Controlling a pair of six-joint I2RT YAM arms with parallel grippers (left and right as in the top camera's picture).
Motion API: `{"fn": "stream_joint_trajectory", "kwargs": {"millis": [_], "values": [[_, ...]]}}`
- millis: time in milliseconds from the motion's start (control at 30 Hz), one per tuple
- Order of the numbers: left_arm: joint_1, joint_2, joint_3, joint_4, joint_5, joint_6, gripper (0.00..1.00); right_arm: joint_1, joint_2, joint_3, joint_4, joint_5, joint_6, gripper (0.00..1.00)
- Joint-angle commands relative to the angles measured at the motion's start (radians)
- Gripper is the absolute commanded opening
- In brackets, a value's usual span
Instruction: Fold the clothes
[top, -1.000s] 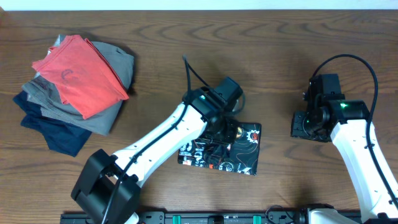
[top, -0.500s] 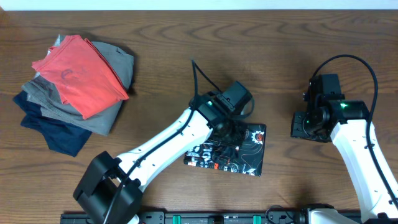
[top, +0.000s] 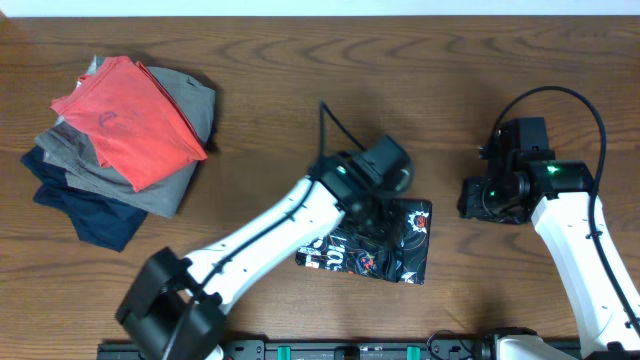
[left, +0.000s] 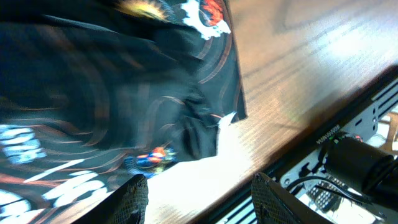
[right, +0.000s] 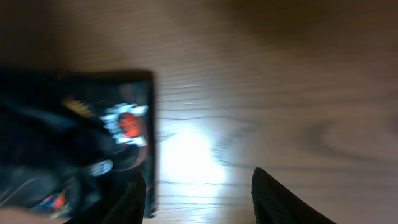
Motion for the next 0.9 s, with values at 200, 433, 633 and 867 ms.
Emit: {"fn": "stream_joint_trajectory", "kwargs": {"millis": [200, 433, 633, 867], "values": [[0.354, -0.17, 0.04, -0.077, -0.11, 0.044, 0.56, 0.172, 0.003, 0.0, 0.031, -0.381, -0.3, 0.61], [0.531, -0.133, -0.005, -0.098, -0.109, -0.021, 0.56, 0.402, 0.078, 0.0, 0.105, -0.209, -0.264, 0.61], [0.584, -0.122, -0.016, -0.127, -0.109, -0.023, 0.56, 0.537, 0.212, 0.0, 0.18, -0.086, -0.218, 0.59], [0.584, -0.122, -0.016, -0.126, -0.109, -0.023, 0.56, 0.584, 0.329, 0.0, 0.247, 0.112, -0.076, 0.16]]}}
